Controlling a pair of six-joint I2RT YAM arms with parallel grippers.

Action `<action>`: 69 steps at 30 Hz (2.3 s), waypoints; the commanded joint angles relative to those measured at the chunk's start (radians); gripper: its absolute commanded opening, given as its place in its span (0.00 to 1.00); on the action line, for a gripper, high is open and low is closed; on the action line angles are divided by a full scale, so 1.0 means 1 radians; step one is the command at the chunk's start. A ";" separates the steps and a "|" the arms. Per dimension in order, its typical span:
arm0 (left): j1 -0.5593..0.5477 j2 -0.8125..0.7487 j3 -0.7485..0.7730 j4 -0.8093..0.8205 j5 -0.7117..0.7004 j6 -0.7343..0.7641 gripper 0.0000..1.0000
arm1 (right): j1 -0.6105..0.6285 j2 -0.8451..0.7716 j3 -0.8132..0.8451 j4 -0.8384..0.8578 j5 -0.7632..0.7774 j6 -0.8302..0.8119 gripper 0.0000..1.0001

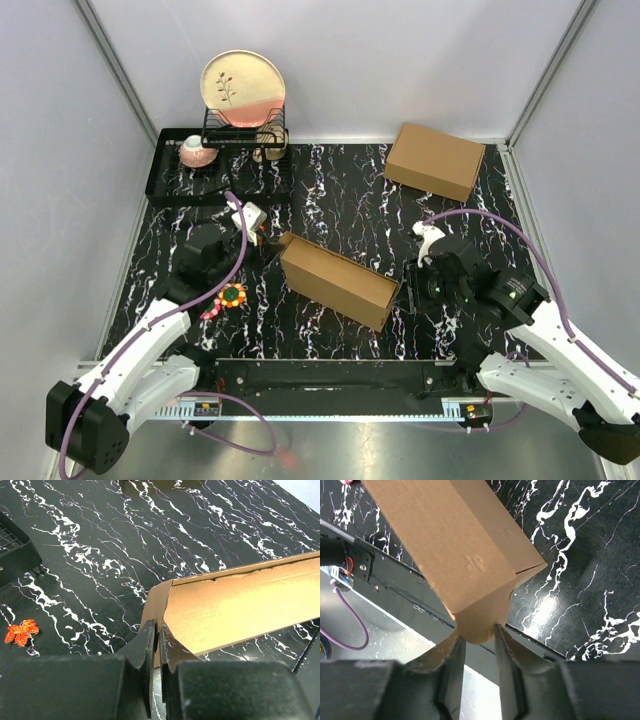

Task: Fold the paper box

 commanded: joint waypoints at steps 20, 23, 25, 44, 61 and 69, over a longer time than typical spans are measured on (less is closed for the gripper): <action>-0.238 -0.083 -0.083 0.216 -0.305 -0.159 0.00 | 0.012 0.013 -0.042 0.121 0.401 0.069 0.11; -0.289 -0.098 -0.131 0.250 -0.394 -0.178 0.00 | 0.012 0.006 -0.042 0.109 0.447 0.064 0.10; -0.316 -0.100 -0.154 0.276 -0.471 -0.205 0.00 | 0.012 0.002 -0.036 0.109 0.471 0.064 0.08; -0.448 -0.100 -0.183 0.284 -0.746 -0.190 0.00 | 0.012 0.045 0.093 0.152 0.516 0.132 0.00; -0.455 -0.020 -0.034 0.126 -0.803 -0.242 0.09 | 0.012 0.037 0.038 0.146 0.603 0.109 0.00; -0.455 0.006 -0.001 0.124 -0.783 -0.261 0.14 | 0.012 0.055 -0.002 0.178 0.640 0.071 0.00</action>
